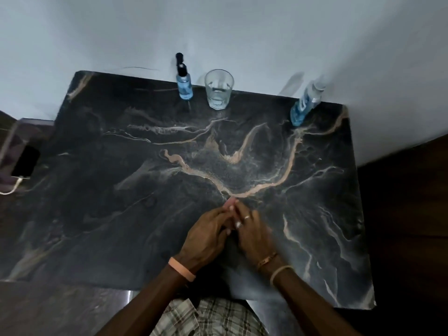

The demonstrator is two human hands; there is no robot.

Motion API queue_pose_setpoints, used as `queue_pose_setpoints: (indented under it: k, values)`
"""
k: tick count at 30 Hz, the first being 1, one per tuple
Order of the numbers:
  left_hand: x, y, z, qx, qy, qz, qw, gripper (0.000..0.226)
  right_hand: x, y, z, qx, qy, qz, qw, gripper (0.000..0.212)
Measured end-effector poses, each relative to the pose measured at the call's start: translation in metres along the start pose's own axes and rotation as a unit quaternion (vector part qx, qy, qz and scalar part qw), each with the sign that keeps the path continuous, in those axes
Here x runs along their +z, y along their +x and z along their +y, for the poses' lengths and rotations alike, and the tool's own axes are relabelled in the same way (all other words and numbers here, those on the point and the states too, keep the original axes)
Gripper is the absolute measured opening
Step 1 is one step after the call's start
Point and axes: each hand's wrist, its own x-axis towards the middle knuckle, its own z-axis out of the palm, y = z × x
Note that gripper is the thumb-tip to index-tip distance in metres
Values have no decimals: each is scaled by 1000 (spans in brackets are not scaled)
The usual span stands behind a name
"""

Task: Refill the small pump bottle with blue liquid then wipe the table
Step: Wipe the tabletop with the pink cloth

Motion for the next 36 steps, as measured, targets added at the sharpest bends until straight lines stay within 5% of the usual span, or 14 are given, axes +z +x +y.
queue_pose_setpoints:
  k: [2, 7, 9, 11, 14, 16, 19, 20, 23, 25, 30, 32, 34, 36]
  values:
    - [-3, 3, -7, -34, 13, 7, 999, 44, -10, 51, 27, 24, -44, 18, 999, 62]
    - [-20, 23, -14, -40, 11, 66, 997, 42, -33, 142, 48, 237, 8, 106, 966, 69]
    - [-30, 32, -21, -32, 8, 105, 994, 41, -19, 127, 14, 173, 6, 71, 982, 61]
    - [-41, 38, -31, -38, -2, 125, 991, 42, -2, 95, -34, -17, 22, 16, 999, 43]
    - [-56, 45, -50, -55, 0, 125, 991, 42, 9, 92, -57, -162, 19, 39, 986, 37]
    - [-68, 50, -64, -60, 5, 133, 989, 41, 2, 138, -44, -68, -22, -2, 997, 56]
    - [-86, 57, -87, -71, 10, 143, 987, 40, -7, 193, -55, 175, 39, 68, 982, 58]
    - [-91, 56, -94, -75, 5, 145, 987, 40, -1, 195, -75, 157, 30, 63, 985, 56]
    - [-106, 54, -115, -88, -20, 152, 984, 40, 16, 178, -113, -70, 99, -30, 992, 52]
    - [-118, 54, -132, -94, -30, 165, 981, 38, 11, 207, -106, -121, 51, -27, 991, 56]
    - [-155, 65, -167, -140, -63, 201, 968, 36, 9, 304, -126, 136, -53, 33, 989, 63]
    - [-169, 72, -177, -146, -89, 223, 960, 36, 23, 296, -165, 52, -43, -6, 998, 61]
    - [-182, 76, -187, -144, -101, 252, 952, 35, 36, 276, -187, -128, -54, -66, 988, 59]
    - [-190, 78, -199, -155, -109, 287, 939, 32, 39, 289, -183, -214, -77, -51, 972, 62]
